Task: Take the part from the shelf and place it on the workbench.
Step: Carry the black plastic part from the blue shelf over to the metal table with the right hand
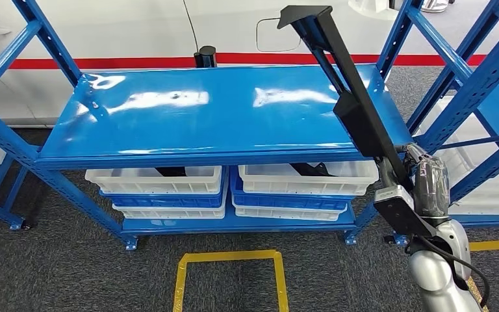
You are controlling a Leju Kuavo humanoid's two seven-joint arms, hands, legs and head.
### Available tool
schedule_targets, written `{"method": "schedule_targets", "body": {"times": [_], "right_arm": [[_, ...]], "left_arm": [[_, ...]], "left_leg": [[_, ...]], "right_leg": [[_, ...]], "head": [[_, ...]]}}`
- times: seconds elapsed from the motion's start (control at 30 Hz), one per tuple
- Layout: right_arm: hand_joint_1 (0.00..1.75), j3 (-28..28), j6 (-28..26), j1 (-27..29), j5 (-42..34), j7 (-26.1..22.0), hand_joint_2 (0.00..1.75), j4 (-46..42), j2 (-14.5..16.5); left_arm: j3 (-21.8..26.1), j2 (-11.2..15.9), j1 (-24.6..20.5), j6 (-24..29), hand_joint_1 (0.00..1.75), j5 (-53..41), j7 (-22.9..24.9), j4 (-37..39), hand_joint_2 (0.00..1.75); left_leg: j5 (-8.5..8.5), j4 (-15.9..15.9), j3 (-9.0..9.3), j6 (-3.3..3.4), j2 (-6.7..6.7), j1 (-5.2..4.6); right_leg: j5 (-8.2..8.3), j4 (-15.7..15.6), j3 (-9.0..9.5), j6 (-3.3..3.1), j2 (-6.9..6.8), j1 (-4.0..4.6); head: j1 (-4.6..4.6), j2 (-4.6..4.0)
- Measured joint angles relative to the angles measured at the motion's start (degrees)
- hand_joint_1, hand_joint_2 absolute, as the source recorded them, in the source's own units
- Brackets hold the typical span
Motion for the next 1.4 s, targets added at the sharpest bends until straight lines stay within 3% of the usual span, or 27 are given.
{"method": "schedule_targets", "body": {"times": [0.07, 0.13, 0.23, 0.3, 0.37, 0.43, 0.5, 0.57, 0.63, 0.7, 0.77, 0.83, 0.9, 0.93, 0.97, 1.0, 1.03, 1.1, 1.13, 1.23, 1.3, 1.37, 1.4], "right_arm": [[1.75, 0.0, -0.3, 0.7, -0.2, -0.2, 1.75, 0.0, 0.2], [1.75, 0.1, -0.7, 1.2, -0.2, -0.2, 1.75, 0.0, 0.6], [1.75, 0.1, -0.9, 2.0, 0.0, -0.3, 1.75, 0.0, 1.1], [1.75, 0.1, -1.1, 2.6, 0.7, -0.3, 1.75, -0.1, 1.3], [1.75, 0.1, -1.2, 3.5, 1.4, -0.2, 1.75, -0.6, 1.6], [1.75, 0.1, -1.4, 4.8, 1.8, -0.2, 1.75, -1.2, 1.8], [1.75, 0.1, -1.5, 5.9, 2.0, -0.2, 1.75, -1.9, 1.8], [1.75, 0.1, -1.5, 6.5, 2.2, -0.2, 1.75, -2.9, 1.9], [1.75, 0.1, -1.6, 7.2, 2.7, -0.2, 1.75, -3.9, 2.0], [1.75, 0.0, -1.7, 8.2, 3.3, -0.1, 1.75, -4.7, 2.1], [1.75, 0.0, -1.8, 9.1, 3.6, -0.1, 1.75, -5.4, 2.1], [1.75, 0.0, -1.8, 9.7, 3.7, -0.1, 1.75, -6.0, 2.2], [1.75, 0.0, -1.8, 10.2, 3.8, -0.1, 1.75, -6.4, 2.3], [1.75, 0.0, -1.8, 10.4, 4.0, -0.1, 1.75, -6.5, 2.3], [1.75, 0.0, -1.8, 10.8, 4.2, 0.0, 1.75, -6.6, 2.4], [1.75, -0.1, -1.8, 11.1, 4.5, 0.1, 1.75, -6.8, 2.4], [1.75, -0.1, -1.9, 11.5, 4.9, 0.3, 1.75, -7.1, 2.5], [1.75, -0.3, -1.9, 12.2, 5.5, 0.6, 1.75, -7.8, 2.6], [1.75, -0.3, -2.0, 12.3, 5.7, 0.7, 1.75, -8.2, 2.8], [1.75, -0.5, -2.0, 12.7, 6.7, 1.2, 1.75, -9.1, 3.3], [1.75, -0.5, -1.6, 13.0, 7.4, 1.5, 1.75, -9.5, 3.7], [1.75, -0.5, -0.8, 13.0, 8.0, 1.8, 1.75, -9.7, 4.3], [1.75, -0.4, -0.3, 13.0, 8.3, 1.9, 1.75, -9.7, 4.6]], "left_arm": [[0.2, 0.1, 0.0, 0.2, 0.0, -0.2, 0.1, 0.0, 1.75], [0.3, 0.2, 0.0, 0.5, 0.0, -0.3, 0.3, 0.0, 1.75], [0.5, 0.2, 0.1, 0.8, 0.0, -0.5, 0.8, 0.0, 1.75], [0.5, 0.2, 0.1, 0.9, 0.0, -0.9, 0.8, 0.0, 1.75], [0.5, 0.2, 0.0, 0.9, 0.0, -1.3, 1.0, 0.0, 1.75], [0.5, 0.2, 0.0, 0.9, 0.0, -1.9, 1.1, 0.0, 1.75], [0.5, 0.2, 0.0, 0.8, 0.0, -2.3, 1.4, 0.0, 1.75], [0.5, 0.2, 0.0, 0.7, 0.0, -2.7, 1.6, 0.0, 1.75], [0.5, 0.2, -0.1, 0.7, 0.0, -3.0, 1.6, 0.0, 1.75], [0.5, 0.2, -0.1, 0.6, 0.0, -3.6, 1.6, 0.1, 1.75], [0.4, 0.2, -0.1, 0.6, 0.0, -3.9, 1.6, 0.2, 1.75], [0.4, 0.1, -0.2, 0.6, 0.0, -4.1, 1.6, 0.2, 1.75], [0.3, 0.1, -0.3, 0.6, 0.0, -4.3, 1.6, 0.3, 1.75], [0.2, 0.1, -0.4, 0.5, 0.0, -4.5, 1.6, 0.3, 1.75], [0.2, 0.1, -0.5, 0.4, 0.0, -4.7, 1.6, 0.3, 1.75], [0.1, 0.0, -0.6, 0.3, 0.0, -4.9, 1.7, 0.3, 1.75], [0.0, 0.0, -0.8, 0.2, 0.0, -5.2, 1.8, 0.3, 1.75], [-0.1, 0.0, -1.3, 0.0, 0.0, -5.5, 2.0, 0.3, 1.75], [-0.1, 0.0, -1.4, 0.0, 0.0, -5.7, 2.0, 0.3, 1.75], [-0.4, -0.1, -1.7, 0.1, 0.0, -6.1, 2.3, 0.3, 1.75], [-0.5, -0.2, -1.8, 0.5, 0.0, -6.1, 2.7, 0.3, 1.75], [-0.5, -0.2, -1.9, 1.0, 0.0, -5.8, 2.8, 0.3, 1.75], [-0.4, -0.2, -1.8, 1.3, 0.0, -5.5, 2.8, 0.3, 1.75]], "left_leg": [[1.42, -7.9, 5.49, 0.35, -0.16, 0.05], [1.33, -11.3, 7.47, 0.89, -0.32, -0.24], [2.3, -11.8, 6.82, 2.37, -0.04, -0.35], [3.4, -12.1, 5.86, 3.47, 0.27, -0.2], [4.38, -12.0, 4.5, 3.84, 0.36, -0.31], [5.32, -12.0, 3.2, 3.79, 0.39, -0.38], [6.24, -11.9, 2.06, 3.52, 0.4, -0.38], [7.01, -11.7, 1.2, 3.01, 0.4, -0.48], [7.74, -11.5, 0.75, 2.38, 0.39, -0.69], [8.42, -11.5, 0.54, 1.71, 0.33, -0.71], [6.96, -10.4, -0.16, 1.07, 0.2, -0.47], [1.85, -5.3, -1.98, 0.52, 0.07, -0.21], [-2.87, 2.2, -3.94, 0.06, 0.02, -0.07], [-3.48, 4.4, -4.07, -0.06, 0.02, -0.01], [-2.93, 4.7, -3.2, -0.08, 0.03, 0.04], [-1.6, 2.6, -1.19, 0.01, 0.03, 0.07], [-0.19, -1.2, 1.77, 0.21, -0.01, 0.09], [0.9, -8.8, 6.99, 0.84, -0.21, -0.06], [0.84, -10.9, 8.22, 1.19, -0.3, -0.24], [1.45, -11.8, 7.86, 2.37, -0.08, -0.58], [2.61, -12.2, 6.83, 3.37, 0.3, -0.43], [3.8, -12.3, 5.39, 3.91, 0.59, -0.42], [4.41, -12.2, 4.66, 3.97, 0.72, -0.45]], "right_leg": [[0.39, 0.4, -0.62, 0.51, 0.0, 0.13], [0.87, 0.6, -0.99, 1.25, -0.03, 0.29], [0.85, 1.1, -1.64, 2.28, -0.05, 0.28], [-2.41, 5.4, -3.63, 1.93, -0.04, 0.29], [-6.68, 13.0, -6.26, 1.51, -0.01, 0.27], [-8.06, 17.2, -6.76, 2.07, -0.01, 0.23], [-6.13, 12.9, -2.93, 3.23, -0.03, 0.13], [-4.57, 3.9, 3.11, 3.62, -0.03, 0.2], [-4.53, -0.7, 5.72, 2.95, 0.11, 0.53], [-4.15, -0.8, 5.12, 2.05, 0.24, 0.57], [-3.42, -0.8, 4.36, 0.8, 0.16, 0.16], [-2.34, -0.8, 3.42, -0.39, 0.03, 0.0], [-1.26, -0.7, 2.19, -0.78, 0.01, 0.18], [-0.78, -0.5, 1.48, -0.69, 0.03, 0.25], [-0.38, -0.4, 0.82, -0.57, 0.04, 0.29], [-0.07, -0.2, 0.25, -0.37, 0.06, 0.31], [0.2, 0.1, -0.24, -0.14, 0.08, 0.32], [0.67, 0.5, -0.91, 0.5, 0.04, 0.5], [0.92, 0.6, -1.06, 0.87, 0.01, 0.57], [1.66, 0.7, -1.4, 1.97, 0.0, 0.59], [-0.45, 3.0, -2.78, 1.91, 0.07, 0.65], [-5.16, 9.7, -5.32, 1.35, 0.11, 0.64], [-7.12, 13.6, -6.41, 1.36, 0.12, 0.6]], "head": [[0.02, 0.0], [0.04, 0.0], [0.06, 0.0], [0.26, 0.0], [0.45, 0.0], [0.45, 0.0], [0.45, 0.0], [0.44, 0.0], [0.32, 0.0], [0.17, 0.0], [0.06, 0.0], [-0.07, 0.0], [-0.16, 0.0], [-0.17, 0.0], [-0.18, 0.0], [-0.19, 0.0], [-0.21, 0.0], [-0.15, 0.0], [-0.13, 0.0], [-0.09, 0.0], [0.07, 0.01], [0.26, 0.01], [0.34, 0.0]]}}
